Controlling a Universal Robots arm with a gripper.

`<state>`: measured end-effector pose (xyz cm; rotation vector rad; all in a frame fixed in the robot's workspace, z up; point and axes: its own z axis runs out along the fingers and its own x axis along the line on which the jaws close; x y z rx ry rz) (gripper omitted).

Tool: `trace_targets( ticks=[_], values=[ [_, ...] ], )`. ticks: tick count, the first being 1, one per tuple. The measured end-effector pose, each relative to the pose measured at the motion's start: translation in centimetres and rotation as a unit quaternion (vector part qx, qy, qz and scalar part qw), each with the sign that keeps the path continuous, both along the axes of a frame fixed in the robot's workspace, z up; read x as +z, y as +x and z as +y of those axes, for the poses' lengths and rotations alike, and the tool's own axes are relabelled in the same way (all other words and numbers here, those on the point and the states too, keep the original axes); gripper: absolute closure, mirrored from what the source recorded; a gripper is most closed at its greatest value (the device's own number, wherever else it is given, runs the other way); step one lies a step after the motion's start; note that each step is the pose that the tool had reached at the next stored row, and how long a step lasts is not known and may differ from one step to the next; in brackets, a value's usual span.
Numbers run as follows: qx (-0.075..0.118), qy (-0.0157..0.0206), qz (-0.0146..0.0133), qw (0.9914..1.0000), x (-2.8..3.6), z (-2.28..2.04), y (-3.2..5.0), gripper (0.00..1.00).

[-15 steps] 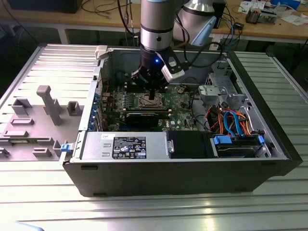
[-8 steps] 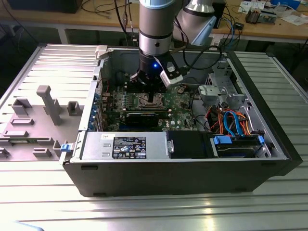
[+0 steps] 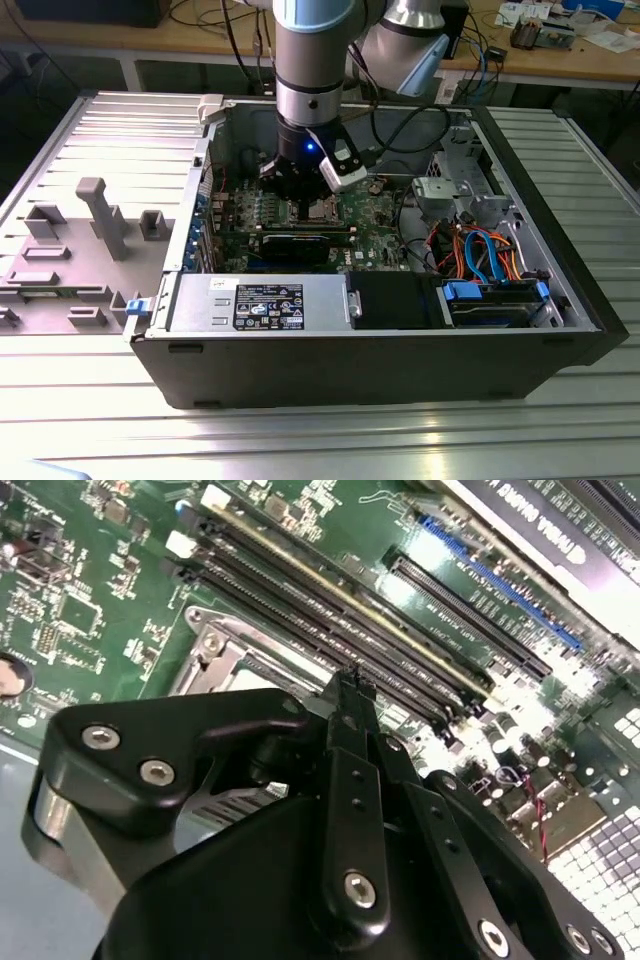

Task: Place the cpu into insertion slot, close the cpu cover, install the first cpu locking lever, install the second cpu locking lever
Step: 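Install the second cpu locking lever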

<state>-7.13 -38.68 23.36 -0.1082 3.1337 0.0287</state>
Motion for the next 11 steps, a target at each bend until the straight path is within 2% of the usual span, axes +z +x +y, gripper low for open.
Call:
trace_targets(
  ticks=[2,5,8,11],
  values=[
    [0.000,0.0005,0.0000,1.00000,-0.27,-0.25,-0.24,0.89],
    [0.000,0.0019,0.0000,1.00000,-0.47,-0.40,-0.56,0.89],
    [0.000,0.0038,-0.0001,0.99999,-0.59,-0.41,-0.86,0.89],
    [0.000,0.0039,0.0000,0.99999,-0.60,-0.42,-0.88,0.89]
  ],
)
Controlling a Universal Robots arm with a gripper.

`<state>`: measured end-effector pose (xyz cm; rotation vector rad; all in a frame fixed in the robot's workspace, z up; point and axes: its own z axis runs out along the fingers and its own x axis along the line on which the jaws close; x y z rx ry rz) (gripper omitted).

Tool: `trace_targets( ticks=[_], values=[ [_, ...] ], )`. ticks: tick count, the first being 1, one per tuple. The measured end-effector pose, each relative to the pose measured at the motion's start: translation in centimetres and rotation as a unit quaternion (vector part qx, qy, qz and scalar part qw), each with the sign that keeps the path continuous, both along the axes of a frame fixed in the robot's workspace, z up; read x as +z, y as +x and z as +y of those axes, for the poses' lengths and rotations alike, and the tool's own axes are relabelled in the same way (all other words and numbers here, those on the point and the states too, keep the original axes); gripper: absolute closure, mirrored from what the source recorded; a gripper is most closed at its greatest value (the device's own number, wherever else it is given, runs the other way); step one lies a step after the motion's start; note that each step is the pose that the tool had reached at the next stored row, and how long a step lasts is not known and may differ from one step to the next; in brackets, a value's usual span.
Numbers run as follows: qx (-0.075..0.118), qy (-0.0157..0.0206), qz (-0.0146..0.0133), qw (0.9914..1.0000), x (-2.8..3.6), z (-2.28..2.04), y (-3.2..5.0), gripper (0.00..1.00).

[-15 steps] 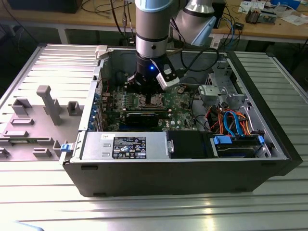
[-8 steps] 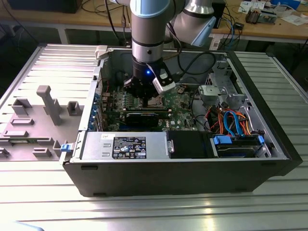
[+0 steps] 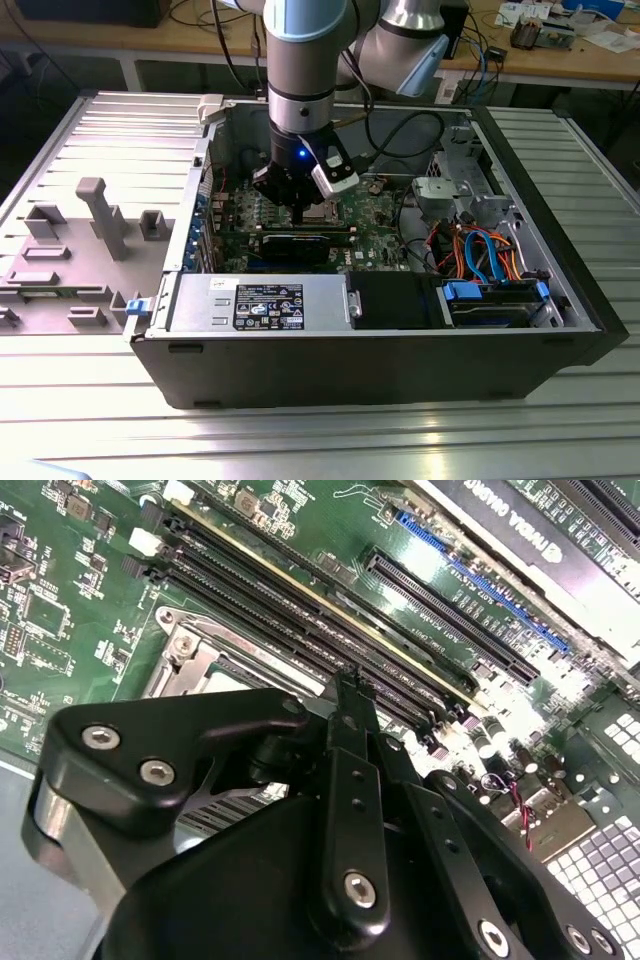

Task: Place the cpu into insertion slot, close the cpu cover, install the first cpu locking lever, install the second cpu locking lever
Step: 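Install the second cpu locking lever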

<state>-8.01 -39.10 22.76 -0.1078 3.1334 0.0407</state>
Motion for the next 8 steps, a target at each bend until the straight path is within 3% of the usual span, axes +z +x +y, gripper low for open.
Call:
trace_targets(
  ticks=[8],
  values=[
    [0.000,0.0001,0.0000,1.00000,-0.10,0.00,0.00,0.89]
  ],
)
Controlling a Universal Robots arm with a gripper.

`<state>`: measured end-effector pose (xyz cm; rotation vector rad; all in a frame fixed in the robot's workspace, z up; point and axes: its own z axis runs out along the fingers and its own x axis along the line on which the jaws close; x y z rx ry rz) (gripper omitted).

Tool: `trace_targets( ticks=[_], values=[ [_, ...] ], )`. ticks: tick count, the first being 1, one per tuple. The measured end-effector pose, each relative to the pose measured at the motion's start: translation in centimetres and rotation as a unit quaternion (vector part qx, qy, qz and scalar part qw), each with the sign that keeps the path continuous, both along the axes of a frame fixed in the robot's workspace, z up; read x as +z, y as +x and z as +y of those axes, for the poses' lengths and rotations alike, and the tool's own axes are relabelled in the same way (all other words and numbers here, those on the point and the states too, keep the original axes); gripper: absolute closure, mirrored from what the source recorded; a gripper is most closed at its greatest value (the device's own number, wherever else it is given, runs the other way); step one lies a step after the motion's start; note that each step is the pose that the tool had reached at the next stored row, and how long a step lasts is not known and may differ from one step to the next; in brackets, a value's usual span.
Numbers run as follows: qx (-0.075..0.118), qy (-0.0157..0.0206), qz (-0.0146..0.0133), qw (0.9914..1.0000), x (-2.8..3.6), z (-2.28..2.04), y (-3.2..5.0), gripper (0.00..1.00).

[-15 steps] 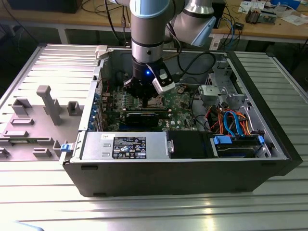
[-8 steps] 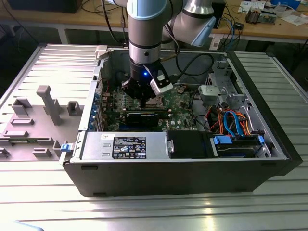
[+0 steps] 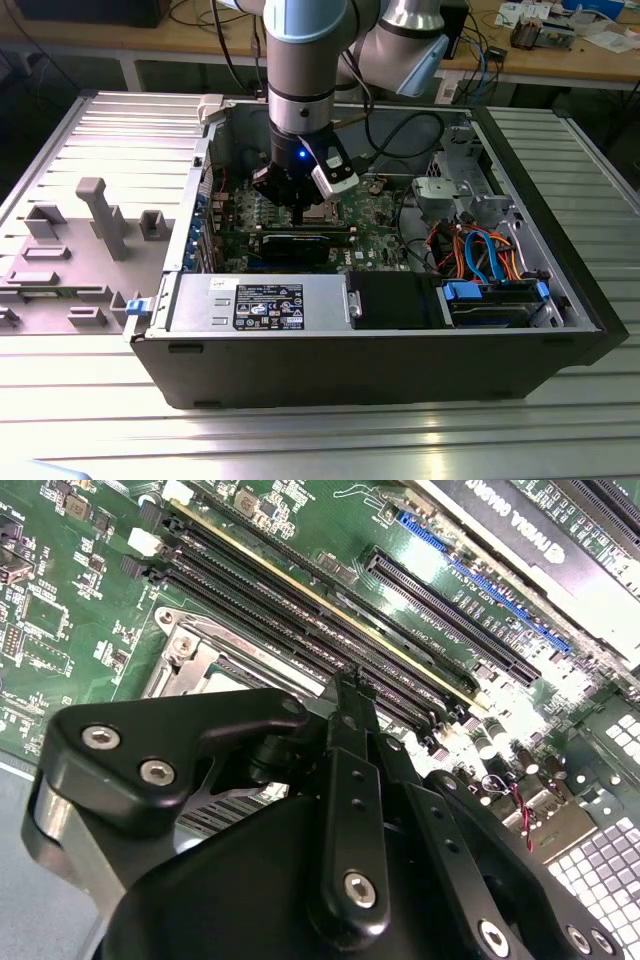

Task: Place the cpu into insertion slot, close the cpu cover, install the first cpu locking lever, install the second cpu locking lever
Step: 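Install the second cpu locking lever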

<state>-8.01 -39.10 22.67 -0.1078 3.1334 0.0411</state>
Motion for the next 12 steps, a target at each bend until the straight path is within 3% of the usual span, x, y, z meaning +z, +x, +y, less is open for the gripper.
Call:
trace_targets(
  ticks=[9,11,12],
  values=[
    [0.000,0.0007,0.0003,1.00000,-0.03,-0.04,0.00,0.89],
    [0.000,0.0028,0.0029,0.99999,-0.02,-0.07,0.00,0.89],
    [0.000,0.0039,0.0067,0.99997,-0.02,-0.07,0.00,0.89]
  ],
)
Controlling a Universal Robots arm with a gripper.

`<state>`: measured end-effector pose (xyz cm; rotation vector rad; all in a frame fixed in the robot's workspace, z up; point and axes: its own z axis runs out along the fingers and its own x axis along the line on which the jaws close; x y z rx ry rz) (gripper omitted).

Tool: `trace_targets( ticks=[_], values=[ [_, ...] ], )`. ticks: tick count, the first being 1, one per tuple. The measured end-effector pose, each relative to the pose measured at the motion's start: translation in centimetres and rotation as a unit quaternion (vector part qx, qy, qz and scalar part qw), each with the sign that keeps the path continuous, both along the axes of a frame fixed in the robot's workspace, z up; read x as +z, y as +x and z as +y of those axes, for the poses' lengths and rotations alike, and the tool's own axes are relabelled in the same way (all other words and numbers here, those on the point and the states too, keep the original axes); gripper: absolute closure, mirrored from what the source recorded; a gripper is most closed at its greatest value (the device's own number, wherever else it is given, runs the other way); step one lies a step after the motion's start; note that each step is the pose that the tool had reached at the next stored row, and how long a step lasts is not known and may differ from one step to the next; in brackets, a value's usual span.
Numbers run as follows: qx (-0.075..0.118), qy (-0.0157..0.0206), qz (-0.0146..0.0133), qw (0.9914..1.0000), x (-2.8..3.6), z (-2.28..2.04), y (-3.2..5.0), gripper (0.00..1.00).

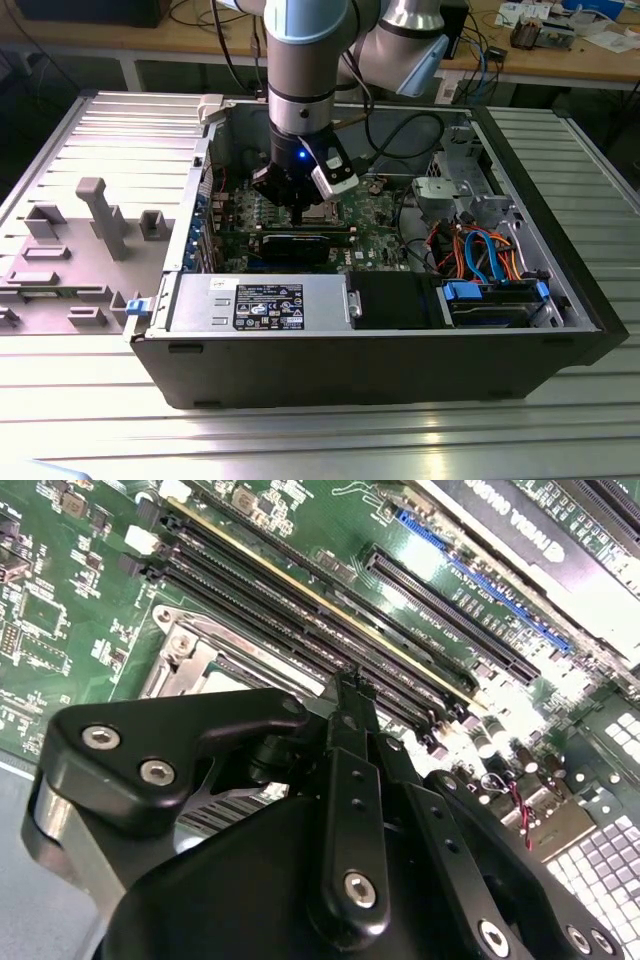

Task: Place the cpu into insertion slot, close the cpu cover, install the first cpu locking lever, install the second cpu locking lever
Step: 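Install the second cpu locking lever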

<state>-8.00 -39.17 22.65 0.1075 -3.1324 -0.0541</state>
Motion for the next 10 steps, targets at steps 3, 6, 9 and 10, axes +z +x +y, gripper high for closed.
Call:
trace_targets(
  ticks=[3,6,9,10],
  values=[
    [0.000,0.0017,0.0073,0.99997,-0.04,-0.05,0.00,0.89],
    [0.007,0.0057,0.0084,0.99992,-0.26,-0.18,-0.01,0.89],
    [0.017,0.0087,0.0086,0.99979,-0.44,-0.25,-0.08,0.89],
    [0.019,0.0095,0.0086,0.99974,-0.52,-0.26,-0.18,0.89]
  ],
)
